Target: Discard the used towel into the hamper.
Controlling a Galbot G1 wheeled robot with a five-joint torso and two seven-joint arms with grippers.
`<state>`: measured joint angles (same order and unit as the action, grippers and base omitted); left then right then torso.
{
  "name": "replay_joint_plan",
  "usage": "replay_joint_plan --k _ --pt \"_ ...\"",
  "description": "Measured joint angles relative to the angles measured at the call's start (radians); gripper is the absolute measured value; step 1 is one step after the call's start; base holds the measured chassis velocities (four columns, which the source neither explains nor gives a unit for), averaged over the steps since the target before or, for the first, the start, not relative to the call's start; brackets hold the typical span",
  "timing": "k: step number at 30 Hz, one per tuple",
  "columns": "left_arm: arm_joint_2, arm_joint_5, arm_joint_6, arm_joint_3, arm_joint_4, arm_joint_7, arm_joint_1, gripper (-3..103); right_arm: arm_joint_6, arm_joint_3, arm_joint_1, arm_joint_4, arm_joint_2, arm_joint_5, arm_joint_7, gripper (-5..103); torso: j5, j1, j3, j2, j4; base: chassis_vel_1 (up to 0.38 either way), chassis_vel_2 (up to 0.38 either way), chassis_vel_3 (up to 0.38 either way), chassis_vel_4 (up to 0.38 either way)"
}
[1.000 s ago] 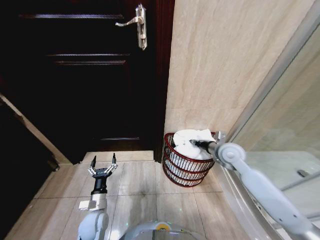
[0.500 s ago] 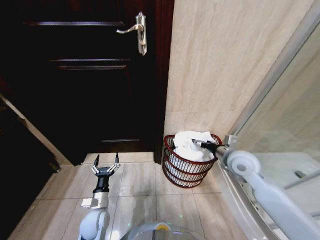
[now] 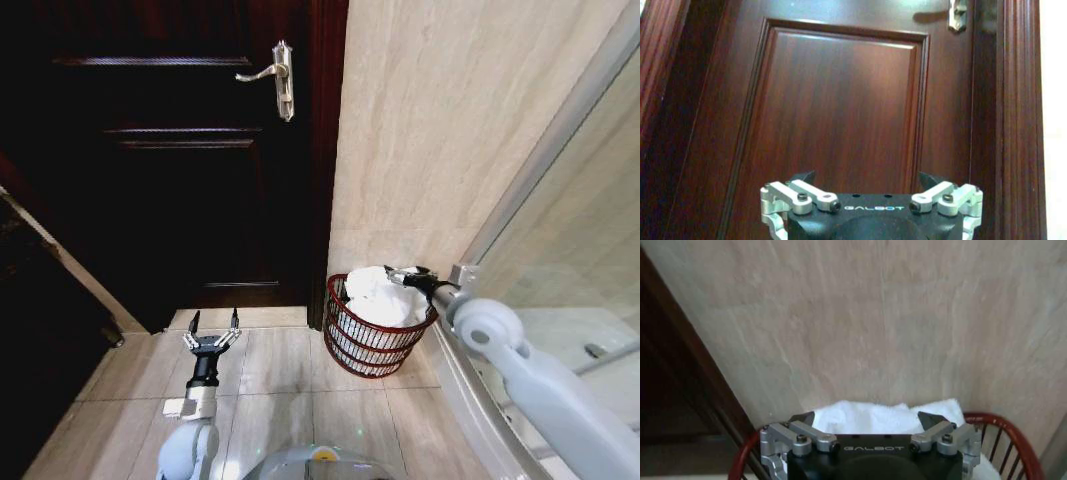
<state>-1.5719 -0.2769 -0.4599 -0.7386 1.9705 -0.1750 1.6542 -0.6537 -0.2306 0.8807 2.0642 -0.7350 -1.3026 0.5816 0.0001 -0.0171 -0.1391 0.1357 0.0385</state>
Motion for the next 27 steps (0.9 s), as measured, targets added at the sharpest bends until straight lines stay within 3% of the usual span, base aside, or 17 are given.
replay_joint_plan --k 4,11,27 --pt "0.007 -0.015 -0.021 -0.010 0.012 -0.058 0.013 100 -0.026 0.085 -0.080 -0.103 0.000 -0.023 -0.028 100 -0.0001 -0.005 -0.007 0.012 0.0000 0.000 0.000 0.000 0.000" --pt "-0.004 -0.026 -0.030 -0.014 0.035 -0.065 0.021 100 -0.060 0.191 -0.150 -0.201 -0.024 -0.087 -0.015 100 0.0000 -0.006 -0.006 0.012 0.0001 0.000 0.000 0.000 0.000" --pt "-0.017 -0.047 -0.035 -0.015 0.032 -0.060 0.023 100 -0.076 0.270 -0.182 -0.314 -0.080 -0.184 0.041 100 -0.0002 -0.005 -0.002 0.008 0.0000 0.000 0.000 0.000 0.000"
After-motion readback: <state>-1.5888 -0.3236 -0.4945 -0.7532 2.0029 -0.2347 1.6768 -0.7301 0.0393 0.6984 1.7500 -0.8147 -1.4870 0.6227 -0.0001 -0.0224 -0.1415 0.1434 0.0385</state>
